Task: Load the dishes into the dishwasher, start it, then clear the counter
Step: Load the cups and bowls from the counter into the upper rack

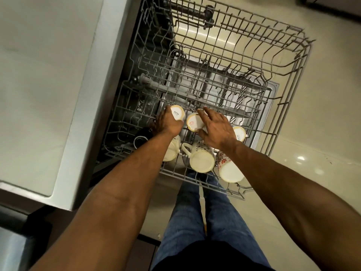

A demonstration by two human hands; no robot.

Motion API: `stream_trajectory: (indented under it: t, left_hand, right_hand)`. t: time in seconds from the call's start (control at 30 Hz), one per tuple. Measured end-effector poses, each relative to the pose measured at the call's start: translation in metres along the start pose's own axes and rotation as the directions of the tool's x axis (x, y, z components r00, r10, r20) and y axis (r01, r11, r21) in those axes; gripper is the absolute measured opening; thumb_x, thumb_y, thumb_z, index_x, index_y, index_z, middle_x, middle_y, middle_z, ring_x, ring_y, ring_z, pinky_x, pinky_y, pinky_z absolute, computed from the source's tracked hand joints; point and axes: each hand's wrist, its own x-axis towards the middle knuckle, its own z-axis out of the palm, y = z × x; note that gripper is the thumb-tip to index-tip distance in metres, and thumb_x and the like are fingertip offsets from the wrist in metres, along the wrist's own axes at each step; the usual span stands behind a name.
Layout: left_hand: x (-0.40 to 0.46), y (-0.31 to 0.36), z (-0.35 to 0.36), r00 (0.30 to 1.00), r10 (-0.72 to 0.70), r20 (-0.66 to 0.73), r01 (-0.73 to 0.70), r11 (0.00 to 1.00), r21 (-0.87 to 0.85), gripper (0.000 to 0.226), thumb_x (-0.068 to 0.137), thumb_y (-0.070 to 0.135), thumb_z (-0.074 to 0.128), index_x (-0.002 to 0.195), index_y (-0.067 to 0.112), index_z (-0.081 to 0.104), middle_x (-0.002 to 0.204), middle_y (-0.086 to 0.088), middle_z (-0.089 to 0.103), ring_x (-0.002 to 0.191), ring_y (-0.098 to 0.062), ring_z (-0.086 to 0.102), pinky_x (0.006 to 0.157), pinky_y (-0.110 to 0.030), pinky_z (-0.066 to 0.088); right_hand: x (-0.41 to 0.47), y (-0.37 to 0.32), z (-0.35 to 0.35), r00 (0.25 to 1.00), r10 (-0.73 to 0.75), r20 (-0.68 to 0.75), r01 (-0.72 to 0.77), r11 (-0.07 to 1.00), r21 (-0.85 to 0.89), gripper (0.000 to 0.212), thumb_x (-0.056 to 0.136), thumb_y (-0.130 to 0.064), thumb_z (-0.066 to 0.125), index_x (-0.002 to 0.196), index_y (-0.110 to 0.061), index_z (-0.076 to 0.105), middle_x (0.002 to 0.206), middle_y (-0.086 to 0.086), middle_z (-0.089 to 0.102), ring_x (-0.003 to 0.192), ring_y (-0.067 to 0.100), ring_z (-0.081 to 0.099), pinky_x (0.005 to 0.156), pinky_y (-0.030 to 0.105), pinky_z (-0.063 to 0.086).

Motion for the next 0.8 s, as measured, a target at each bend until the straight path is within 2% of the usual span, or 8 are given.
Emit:
stream_trajectory:
  t: [0.1, 0.27, 0.4, 0.53, 0.67, 0.8]
  left_hand:
    - [-0.014, 0.001, -0.008, 0.999, 0.043, -0.016, -0.042, 0.998, 0.052, 0.08, 0.088, 0.033, 0.065, 0.153, 0.02, 0.021, 0.155, -0.009, 0.031, 0.141, -0.031, 0.03, 0.113, -0.049, 0.028]
    - [-0.046, 0.002, -0.028, 0.969, 0.244, -0.029, -0.236, 0.958, 0.165, 0.069, 0.091, 0.042, 0.058, 0.149, 0.018, 0.03, 0.149, -0.01, 0.039, 0.138, -0.03, 0.033, 0.109, -0.043, 0.033]
    - [-0.075, 0.007, -0.051, 0.921, 0.389, -0.003, -0.377, 0.895, 0.237, 0.065, 0.097, 0.046, 0.045, 0.152, 0.02, 0.023, 0.155, -0.007, 0.03, 0.145, -0.026, 0.021, 0.117, -0.042, 0.018]
    - [-0.104, 0.012, -0.078, 0.846, 0.531, -0.034, -0.491, 0.803, 0.338, 0.064, 0.1, 0.047, 0.036, 0.154, 0.021, 0.015, 0.16, -0.005, 0.019, 0.149, -0.024, 0.007, 0.12, -0.045, 0.006]
    - [-0.129, 0.014, -0.103, 0.783, 0.614, -0.101, -0.505, 0.722, 0.472, 0.066, 0.101, 0.053, 0.024, 0.155, 0.021, 0.004, 0.163, -0.002, 0.008, 0.15, -0.021, -0.004, 0.119, -0.041, -0.003]
    - [-0.152, 0.015, -0.131, 0.748, 0.637, -0.183, -0.475, 0.708, 0.523, 0.067, 0.101, 0.056, 0.018, 0.155, 0.022, -0.002, 0.163, -0.001, 0.002, 0.149, -0.019, -0.009, 0.119, -0.039, -0.009]
  right_hand:
    - [-0.007, 0.0, -0.01, 0.999, 0.02, -0.025, -0.02, 1.0, 0.002, 0.072, 0.098, -0.044, 0.047, 0.155, -0.018, 0.013, 0.16, 0.013, 0.017, 0.146, 0.03, 0.02, 0.118, 0.046, 0.015]
    - [-0.021, -0.006, -0.036, 0.998, 0.062, -0.033, -0.06, 0.997, 0.048, 0.068, 0.099, -0.048, 0.041, 0.155, -0.019, 0.015, 0.16, 0.009, 0.023, 0.145, 0.027, 0.023, 0.118, 0.045, 0.016]
    - [-0.038, -0.017, -0.064, 0.995, 0.067, -0.08, -0.062, 0.996, 0.057, 0.066, 0.099, -0.05, 0.04, 0.154, -0.02, 0.02, 0.158, 0.007, 0.028, 0.145, 0.025, 0.025, 0.117, 0.046, 0.019]
    - [-0.059, -0.028, -0.094, 0.988, 0.058, -0.144, -0.054, 0.998, 0.03, 0.064, 0.1, -0.053, 0.035, 0.154, -0.022, 0.019, 0.16, 0.005, 0.024, 0.147, 0.024, 0.021, 0.119, 0.048, 0.016]
    - [-0.077, -0.035, -0.121, 0.978, 0.052, -0.201, -0.053, 0.999, 0.0, 0.068, 0.097, -0.062, 0.026, 0.155, -0.025, 0.019, 0.161, 0.003, 0.02, 0.148, 0.024, 0.017, 0.118, 0.047, 0.013]
    - [-0.088, -0.041, -0.149, 0.97, -0.009, -0.244, -0.008, 0.998, -0.069, 0.068, 0.098, -0.062, 0.025, 0.155, -0.026, 0.016, 0.162, 0.002, 0.018, 0.148, 0.023, 0.015, 0.119, 0.048, 0.01]
